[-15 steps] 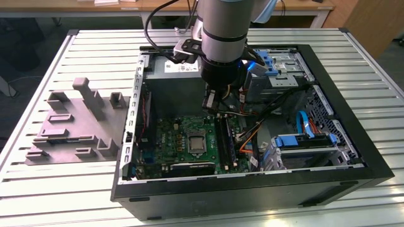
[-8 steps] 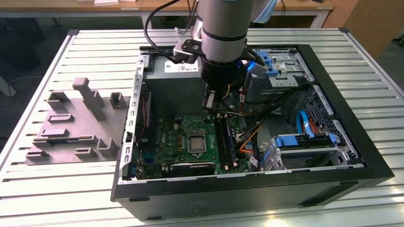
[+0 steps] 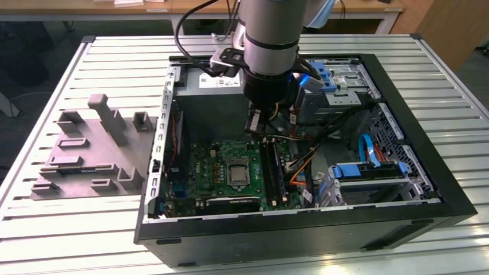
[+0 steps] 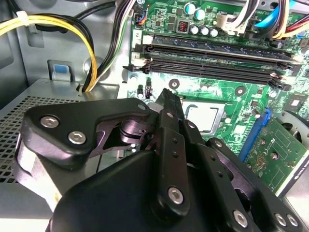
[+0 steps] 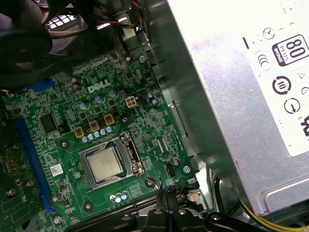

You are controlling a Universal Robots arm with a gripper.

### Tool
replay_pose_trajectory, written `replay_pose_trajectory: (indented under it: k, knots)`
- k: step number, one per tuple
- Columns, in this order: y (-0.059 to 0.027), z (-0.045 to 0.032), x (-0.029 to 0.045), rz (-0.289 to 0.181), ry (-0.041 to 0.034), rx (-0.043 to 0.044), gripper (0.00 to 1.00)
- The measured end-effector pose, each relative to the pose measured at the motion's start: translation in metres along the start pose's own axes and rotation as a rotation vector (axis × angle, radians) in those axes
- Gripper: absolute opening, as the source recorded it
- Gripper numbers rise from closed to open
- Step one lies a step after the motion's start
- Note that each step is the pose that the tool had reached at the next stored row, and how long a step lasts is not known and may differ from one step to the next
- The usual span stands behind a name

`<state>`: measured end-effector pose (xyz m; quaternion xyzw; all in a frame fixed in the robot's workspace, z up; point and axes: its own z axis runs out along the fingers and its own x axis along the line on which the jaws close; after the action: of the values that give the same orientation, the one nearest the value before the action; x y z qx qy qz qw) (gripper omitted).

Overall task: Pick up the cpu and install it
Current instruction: 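Install the first cpu locking lever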

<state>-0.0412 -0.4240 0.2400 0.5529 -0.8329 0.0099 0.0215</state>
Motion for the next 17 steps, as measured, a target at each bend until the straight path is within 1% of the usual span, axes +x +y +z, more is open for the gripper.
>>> replay_pose_trajectory:
  k: [7, 10, 15, 17]
  knots:
    - [-0.0009, 0.0, -0.0025, 0.0, -0.0003, -0.0001, 0.11]
    - [-0.0001, 0.0001, -0.0042, 0.0, -0.0003, 0.0, 0.11]
    - [0.0011, 0.0019, -0.0066, 0.0, -0.0024, -0.0009, 0.11]
    - [0.003, 0.003, -0.0062, 0.0, -0.0024, -0.001, 0.11]
